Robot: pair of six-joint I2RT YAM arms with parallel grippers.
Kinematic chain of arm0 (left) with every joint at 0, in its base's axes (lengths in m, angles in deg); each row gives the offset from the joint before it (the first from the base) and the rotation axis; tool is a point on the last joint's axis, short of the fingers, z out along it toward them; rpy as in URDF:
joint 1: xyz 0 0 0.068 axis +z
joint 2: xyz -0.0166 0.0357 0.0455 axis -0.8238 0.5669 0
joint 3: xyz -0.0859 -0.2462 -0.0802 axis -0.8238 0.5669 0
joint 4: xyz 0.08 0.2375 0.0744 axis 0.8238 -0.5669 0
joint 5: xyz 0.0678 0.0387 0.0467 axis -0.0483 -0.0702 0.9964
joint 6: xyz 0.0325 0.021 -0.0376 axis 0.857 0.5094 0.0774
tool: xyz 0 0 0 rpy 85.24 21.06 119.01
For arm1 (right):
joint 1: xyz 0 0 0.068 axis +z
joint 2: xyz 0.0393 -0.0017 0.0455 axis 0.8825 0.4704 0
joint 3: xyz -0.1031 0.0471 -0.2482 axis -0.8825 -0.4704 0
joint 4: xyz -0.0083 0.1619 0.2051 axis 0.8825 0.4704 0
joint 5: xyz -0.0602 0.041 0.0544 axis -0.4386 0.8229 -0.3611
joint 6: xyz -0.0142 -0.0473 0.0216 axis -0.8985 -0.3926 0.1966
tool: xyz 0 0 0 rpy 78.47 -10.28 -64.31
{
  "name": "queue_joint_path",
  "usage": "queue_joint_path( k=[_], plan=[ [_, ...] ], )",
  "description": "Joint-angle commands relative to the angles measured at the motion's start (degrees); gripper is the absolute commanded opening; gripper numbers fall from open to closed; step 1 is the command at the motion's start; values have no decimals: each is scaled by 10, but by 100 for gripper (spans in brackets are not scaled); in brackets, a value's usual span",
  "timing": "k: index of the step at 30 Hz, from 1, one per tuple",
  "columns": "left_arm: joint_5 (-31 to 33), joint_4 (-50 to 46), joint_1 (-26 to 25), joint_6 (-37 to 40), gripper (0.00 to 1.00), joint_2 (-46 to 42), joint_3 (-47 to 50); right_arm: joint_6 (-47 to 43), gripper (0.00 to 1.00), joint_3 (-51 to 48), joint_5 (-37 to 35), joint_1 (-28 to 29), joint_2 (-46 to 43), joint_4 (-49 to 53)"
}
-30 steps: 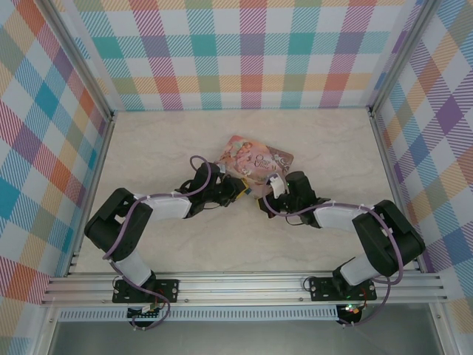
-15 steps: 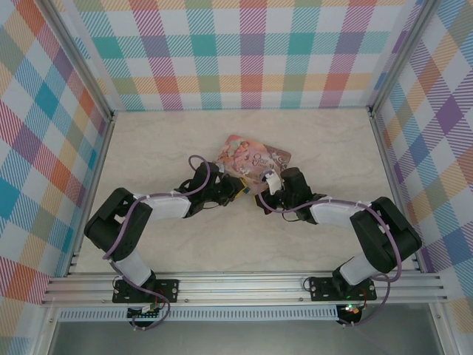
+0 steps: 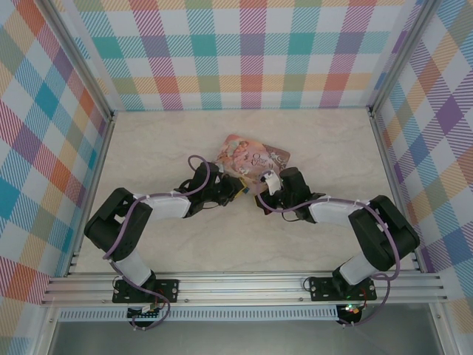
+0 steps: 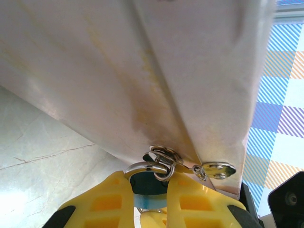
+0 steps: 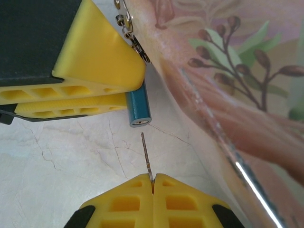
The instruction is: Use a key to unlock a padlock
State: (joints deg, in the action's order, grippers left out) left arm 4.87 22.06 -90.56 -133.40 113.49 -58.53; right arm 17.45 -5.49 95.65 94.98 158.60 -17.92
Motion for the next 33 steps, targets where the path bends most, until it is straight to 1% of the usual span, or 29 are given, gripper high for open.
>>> queue_joint_path(
  k=[1, 11, 13, 17, 20, 26, 33],
  plan=[
    [-28, 23, -3, 8, 8, -21, -22, -15, 1, 26, 16, 5, 20, 10],
    [-29, 21, -3, 8, 8, -20, -23, -10, 1, 46, 31, 10, 34, -9],
    [-26, 23, -4, 6, 8, -20, -22, -13, 1, 51, 25, 12, 33, -5],
    [-23, 32, -6, -7, 8, -23, -20, -15, 1, 54, -8, 20, 31, 5],
    [-23, 35, -9, -11, 8, -25, -23, -11, 1, 55, -16, 21, 31, 9],
    [-19, 36, -10, -12, 7, -30, -22, -11, 1, 55, -25, 22, 34, 27],
    [-22, 37, -13, -11, 7, -28, -27, -14, 1, 67, -11, 23, 43, 36]
  ],
)
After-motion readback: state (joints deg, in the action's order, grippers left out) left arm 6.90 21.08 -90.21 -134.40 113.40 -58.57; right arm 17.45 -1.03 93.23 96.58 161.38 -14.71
